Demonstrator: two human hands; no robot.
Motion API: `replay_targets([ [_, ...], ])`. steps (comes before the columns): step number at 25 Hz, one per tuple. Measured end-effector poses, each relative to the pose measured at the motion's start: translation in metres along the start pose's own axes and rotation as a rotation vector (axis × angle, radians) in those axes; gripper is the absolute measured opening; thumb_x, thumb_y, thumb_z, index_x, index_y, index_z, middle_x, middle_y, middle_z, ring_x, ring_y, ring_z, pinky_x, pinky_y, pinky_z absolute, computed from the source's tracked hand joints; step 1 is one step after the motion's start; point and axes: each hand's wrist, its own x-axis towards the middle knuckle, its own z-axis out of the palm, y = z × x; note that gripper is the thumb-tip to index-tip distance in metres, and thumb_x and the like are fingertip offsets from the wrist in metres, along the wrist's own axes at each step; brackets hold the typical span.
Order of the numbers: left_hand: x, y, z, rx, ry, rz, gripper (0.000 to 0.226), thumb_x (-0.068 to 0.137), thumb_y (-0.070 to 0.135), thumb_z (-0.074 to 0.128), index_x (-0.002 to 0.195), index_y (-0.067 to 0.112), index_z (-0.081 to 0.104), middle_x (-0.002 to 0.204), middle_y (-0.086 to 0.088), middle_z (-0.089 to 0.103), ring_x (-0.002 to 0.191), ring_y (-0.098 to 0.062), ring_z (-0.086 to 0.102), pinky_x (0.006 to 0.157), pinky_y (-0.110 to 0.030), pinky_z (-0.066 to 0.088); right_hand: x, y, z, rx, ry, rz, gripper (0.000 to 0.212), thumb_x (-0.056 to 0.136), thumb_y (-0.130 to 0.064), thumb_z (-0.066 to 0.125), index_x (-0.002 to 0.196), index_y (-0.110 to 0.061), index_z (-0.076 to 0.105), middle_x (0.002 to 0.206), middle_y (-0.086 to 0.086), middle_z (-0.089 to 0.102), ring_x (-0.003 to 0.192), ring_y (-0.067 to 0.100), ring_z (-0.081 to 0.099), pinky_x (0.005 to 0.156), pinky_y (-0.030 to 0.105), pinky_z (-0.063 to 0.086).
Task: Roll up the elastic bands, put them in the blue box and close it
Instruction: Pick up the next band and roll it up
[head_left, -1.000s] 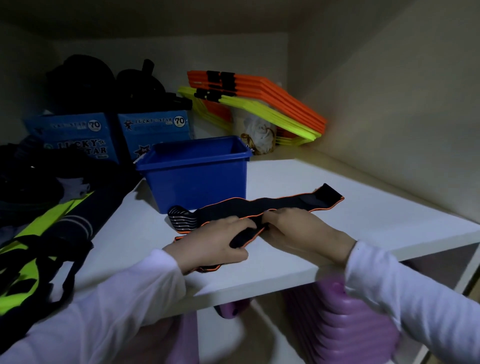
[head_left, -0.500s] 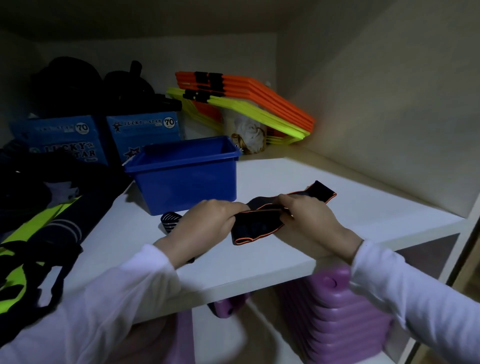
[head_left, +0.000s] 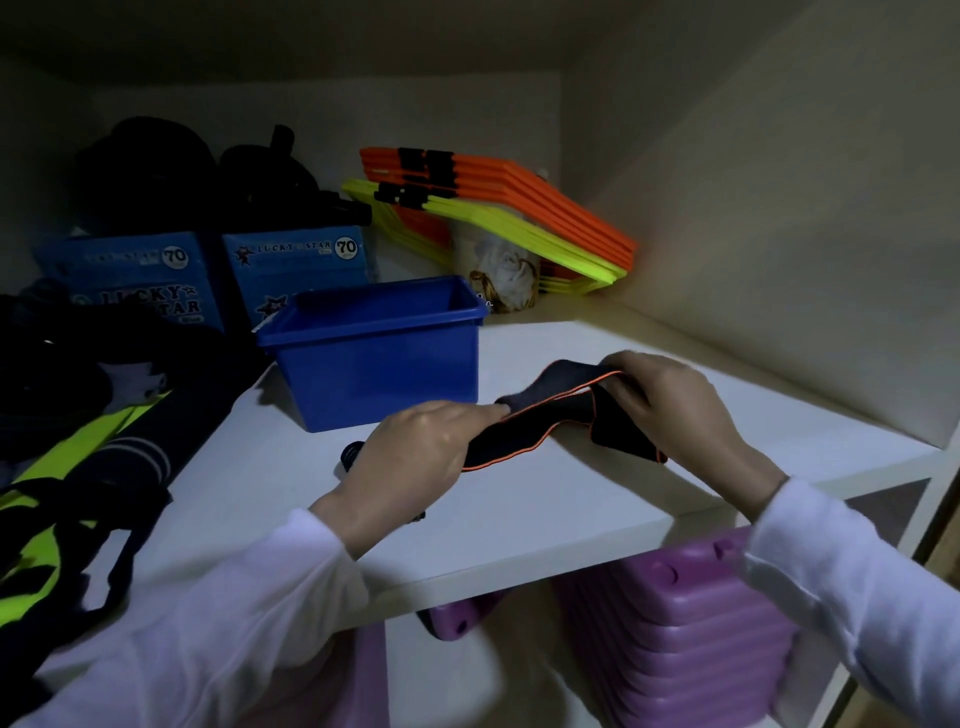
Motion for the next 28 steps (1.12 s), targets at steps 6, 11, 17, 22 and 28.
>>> replay_targets([
  [6, -0.016, 0.002, 0.003, 0.05, -0.107, 0.065, 0.047, 0.069, 0.016, 0.038, 0.096, 0.028, 0.074, 0.076, 0.015, 0.075, 0.062, -0.006, 0.07, 0.044, -0.015, 0.049, -0.015, 0.048, -0.006, -0.291, 0.029, -0.233, 0.027, 0.076, -0.008, 0.066, 0.101, -0.016, 0.073, 0.085, 0.007, 0.077, 0.072, 0.031, 0.07, 0.057, 0.032, 0.05],
  [11, -0.02, 0.004, 0.014, -0.052, -0.382, 0.048, 0.061, 0.082, 0.029, 0.018, 0.134, 0.027, 0.049, 0.14, 0.01, 0.052, 0.127, -0.01, 0.051, 0.103, -0.027, 0.044, -0.019, 0.08, -0.014, -0.228, -0.144, -0.132, 0.036, 0.077, -0.006, 0.069, 0.106, -0.027, 0.072, 0.105, -0.003, 0.074, 0.092, 0.028, 0.068, 0.064, 0.039, 0.056],
  [17, -0.023, -0.004, 0.012, -0.043, -0.571, 0.005, 0.051, 0.095, 0.009, 0.034, 0.142, 0.028, 0.033, 0.154, 0.013, 0.028, 0.142, 0.0, 0.022, 0.109, -0.007, 0.008, -0.031, 0.092, -0.018, -0.212, -0.166, -0.06, 0.022, 0.071, -0.02, 0.077, 0.092, -0.023, 0.077, 0.094, 0.003, 0.074, 0.086, 0.028, 0.07, 0.063, 0.034, 0.053],
  [22, -0.036, -0.026, 0.007, -0.016, -0.456, -0.116, 0.054, 0.095, 0.005, 0.033, 0.139, 0.035, 0.037, 0.149, 0.014, 0.036, 0.139, -0.003, 0.029, 0.11, -0.011, 0.018, -0.029, 0.092, -0.017, -0.193, -0.226, 0.092, 0.026, 0.074, -0.021, 0.074, 0.1, -0.019, 0.074, 0.103, 0.009, 0.069, 0.094, 0.031, 0.067, 0.075, 0.033, 0.05],
  [28, -0.043, -0.036, 0.001, -0.044, -0.443, -0.113, 0.04, 0.095, 0.018, 0.042, 0.132, 0.029, 0.05, 0.142, 0.012, 0.048, 0.134, 0.001, 0.038, 0.104, -0.009, 0.025, -0.014, 0.079, -0.027, -0.034, -0.473, 0.373, 0.029, 0.091, -0.028, 0.054, 0.114, -0.013, 0.063, 0.111, 0.011, 0.069, 0.097, 0.026, 0.06, 0.08, 0.031, 0.04],
])
